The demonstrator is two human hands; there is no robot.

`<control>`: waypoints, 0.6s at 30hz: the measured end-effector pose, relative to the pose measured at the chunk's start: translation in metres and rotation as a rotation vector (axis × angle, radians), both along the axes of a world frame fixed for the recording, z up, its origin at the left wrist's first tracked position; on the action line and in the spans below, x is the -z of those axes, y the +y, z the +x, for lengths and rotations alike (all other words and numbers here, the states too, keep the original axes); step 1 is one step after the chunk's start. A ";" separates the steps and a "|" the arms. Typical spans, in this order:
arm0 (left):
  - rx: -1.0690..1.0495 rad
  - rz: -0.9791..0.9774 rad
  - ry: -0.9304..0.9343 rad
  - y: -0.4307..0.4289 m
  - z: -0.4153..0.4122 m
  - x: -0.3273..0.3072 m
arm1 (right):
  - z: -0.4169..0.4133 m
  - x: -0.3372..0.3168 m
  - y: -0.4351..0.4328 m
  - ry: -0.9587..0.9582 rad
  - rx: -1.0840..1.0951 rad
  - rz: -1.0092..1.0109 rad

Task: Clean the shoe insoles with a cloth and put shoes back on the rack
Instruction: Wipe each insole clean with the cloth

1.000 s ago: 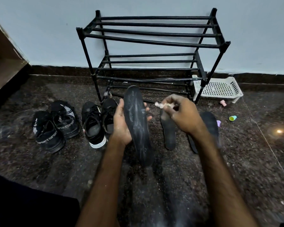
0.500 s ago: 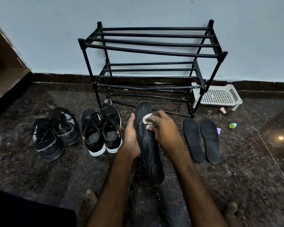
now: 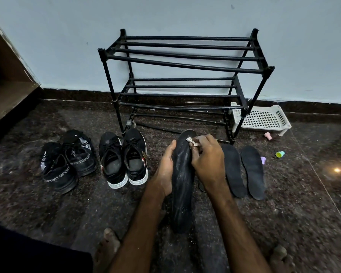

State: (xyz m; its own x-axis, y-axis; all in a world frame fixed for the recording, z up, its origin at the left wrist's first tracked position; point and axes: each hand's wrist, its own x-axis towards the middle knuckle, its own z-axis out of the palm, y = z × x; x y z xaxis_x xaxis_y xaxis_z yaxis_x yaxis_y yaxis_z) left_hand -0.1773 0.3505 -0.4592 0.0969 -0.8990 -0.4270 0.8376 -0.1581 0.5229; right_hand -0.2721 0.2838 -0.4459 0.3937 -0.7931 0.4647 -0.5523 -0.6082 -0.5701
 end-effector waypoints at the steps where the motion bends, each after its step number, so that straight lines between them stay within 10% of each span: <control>1: 0.009 0.003 -0.011 0.000 -0.001 -0.001 | 0.000 -0.002 0.001 -0.037 0.014 0.002; 8: -0.022 -0.044 0.010 -0.001 0.005 -0.008 | 0.007 -0.027 -0.001 -0.039 -0.293 0.040; 18: -0.005 0.006 -0.034 0.002 0.000 -0.013 | 0.010 -0.035 0.003 0.012 -0.136 0.041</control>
